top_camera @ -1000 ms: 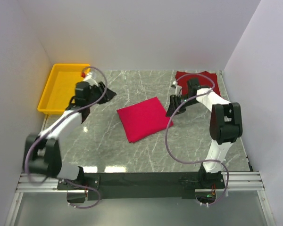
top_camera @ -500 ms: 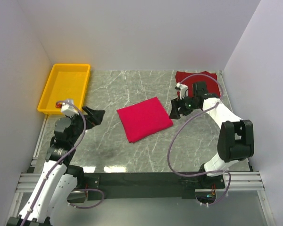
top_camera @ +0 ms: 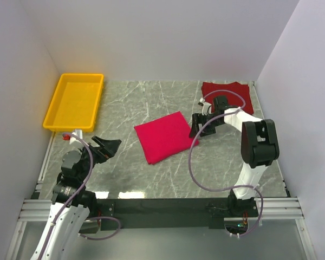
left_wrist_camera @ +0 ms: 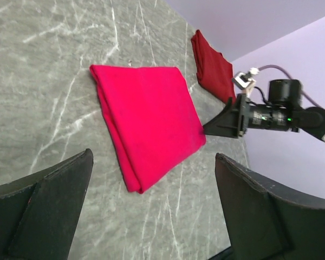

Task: Fold and stack the t-shirts
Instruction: Neatly place the folded tshirt to the corner

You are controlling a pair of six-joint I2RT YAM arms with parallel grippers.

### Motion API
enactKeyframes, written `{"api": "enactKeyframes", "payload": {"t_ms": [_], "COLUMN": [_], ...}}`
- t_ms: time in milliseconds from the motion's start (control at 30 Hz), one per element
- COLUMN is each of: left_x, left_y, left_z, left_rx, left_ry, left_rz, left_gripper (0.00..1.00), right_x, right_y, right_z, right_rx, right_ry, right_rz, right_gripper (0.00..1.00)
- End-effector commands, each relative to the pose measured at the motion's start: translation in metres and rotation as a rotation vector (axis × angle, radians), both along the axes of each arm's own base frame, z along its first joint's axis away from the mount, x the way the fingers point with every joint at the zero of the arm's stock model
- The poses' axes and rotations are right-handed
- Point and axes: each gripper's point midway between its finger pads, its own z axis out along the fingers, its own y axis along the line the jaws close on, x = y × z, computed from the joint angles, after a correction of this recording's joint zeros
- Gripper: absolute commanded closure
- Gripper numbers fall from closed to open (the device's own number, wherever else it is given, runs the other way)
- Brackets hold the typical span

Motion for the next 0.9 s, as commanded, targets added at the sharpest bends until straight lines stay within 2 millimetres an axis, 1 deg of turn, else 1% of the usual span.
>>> {"api": "enactKeyframes", "payload": {"t_ms": [0,167,200,333,533,867], "left_x": [-0.003,0.0,0.002,0.005,0.008,0.006], "left_y": [-0.006,-0.008,-0.008,-0.01,-0.011,-0.01], "left_z": [0.002,0.0,0.001,0.001,-0.001,-0.004], "left_rx": [-0.031,-0.012,-0.012,-0.013,-0.012,-0.027], "left_ry": [0.009,0.023,0.02,0.019,0.029,0.036], "left_rz": [-0.033,-0.043,-0.045,-0.053,-0.059,-0.048], "left_gripper": [0.01,0.01,0.01,0.01,0.01,0.01], "right_x": [0.012,-0.008,-0.013,-0.021,-0.019,0.0], "right_y": [0.007,0.02,0.025,0.033,0.041,0.037], "right_z": [-0.002,-0.017,-0.018,-0.025,-0.034,-0.034], "right_rx": [0.022,0.048,0.06,0.08,0.089,0.055], "right_ry": [0.04,0.12,0.152,0.214,0.282,0.237], "right_rz": [-0.048,-0.043,-0.05,-0.054,-0.07,-0.125], "right_gripper": [0.15,0.16,0.17,0.17,0.2,0.2]}}
